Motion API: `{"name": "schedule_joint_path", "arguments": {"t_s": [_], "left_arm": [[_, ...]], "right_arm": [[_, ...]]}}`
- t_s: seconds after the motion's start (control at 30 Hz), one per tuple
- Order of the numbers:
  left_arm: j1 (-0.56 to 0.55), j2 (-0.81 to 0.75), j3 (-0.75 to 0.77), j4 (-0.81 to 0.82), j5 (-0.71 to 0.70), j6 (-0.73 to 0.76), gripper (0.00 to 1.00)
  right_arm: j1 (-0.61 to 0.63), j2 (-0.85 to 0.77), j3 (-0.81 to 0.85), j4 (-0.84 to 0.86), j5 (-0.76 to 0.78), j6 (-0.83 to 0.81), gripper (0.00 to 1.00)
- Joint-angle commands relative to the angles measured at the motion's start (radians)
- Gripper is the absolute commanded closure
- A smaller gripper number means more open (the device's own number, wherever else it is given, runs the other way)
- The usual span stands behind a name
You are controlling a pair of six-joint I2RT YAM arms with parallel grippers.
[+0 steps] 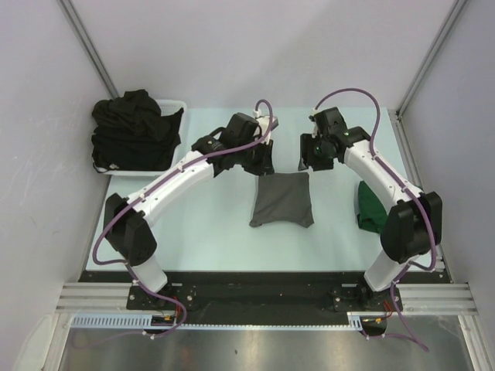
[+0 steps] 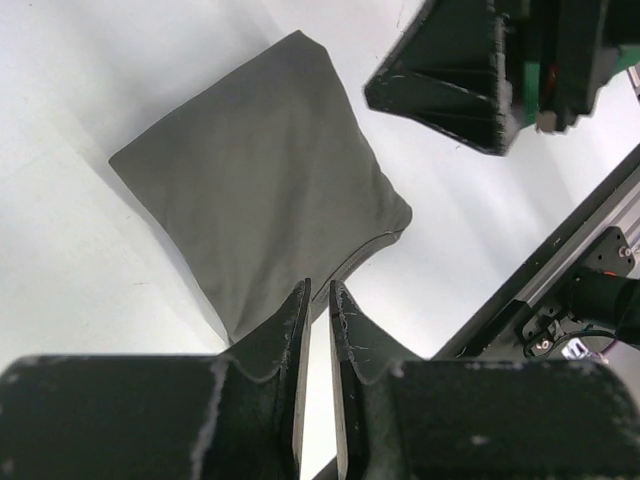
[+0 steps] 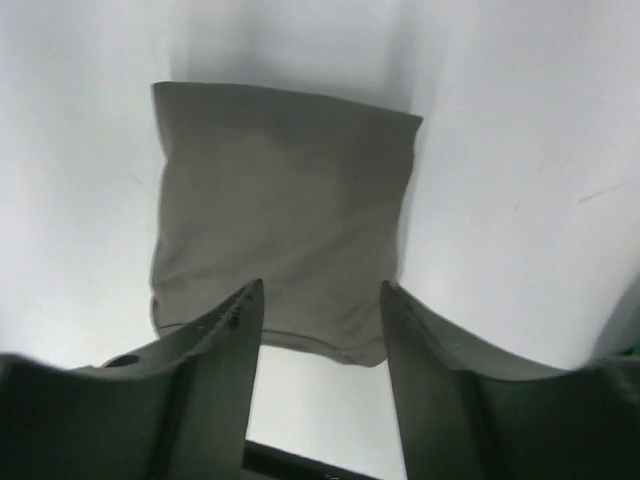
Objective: Fold and stack the t-shirts
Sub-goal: Smooth out wrinkles on the folded tshirt, then put the neatly folded tshirt into the corner of the board with both arms
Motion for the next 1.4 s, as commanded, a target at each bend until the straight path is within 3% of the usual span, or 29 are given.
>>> {"name": "schedule_joint_path", "arguments": {"t_s": [0.0, 0.1, 0.17, 0.53, 1.37], "left_arm": [[0.013, 0.031, -0.043, 0.044, 0.031, 0.021, 0.82], [0.02, 0.04, -0.089, 0.065, 0.039, 0.018, 0.82], [0.036, 0.042, -0.112, 0.073, 0.048, 0.013, 0.82], [0.111, -0.021, -0.123, 0.049, 0.053, 0.025, 0.82], [0.12, -0.015, -0.1, 0.01, 0.062, 0.003, 0.83]], "right_arm": [[-0.041, 0.038, -0.023, 0.102, -0.07, -0.027, 0.4], [-0.07, 0.063, -0.02, 0.13, -0.114, -0.041, 0.25], [-0.087, 0.092, -0.02, 0.14, -0.136, -0.047, 0.01], [-0.13, 0.17, -0.069, 0.24, -0.232, 0.003, 0.0], [-0.17, 0.216, -0.265, 0.38, -0.392, 0.056, 0.0]]}}
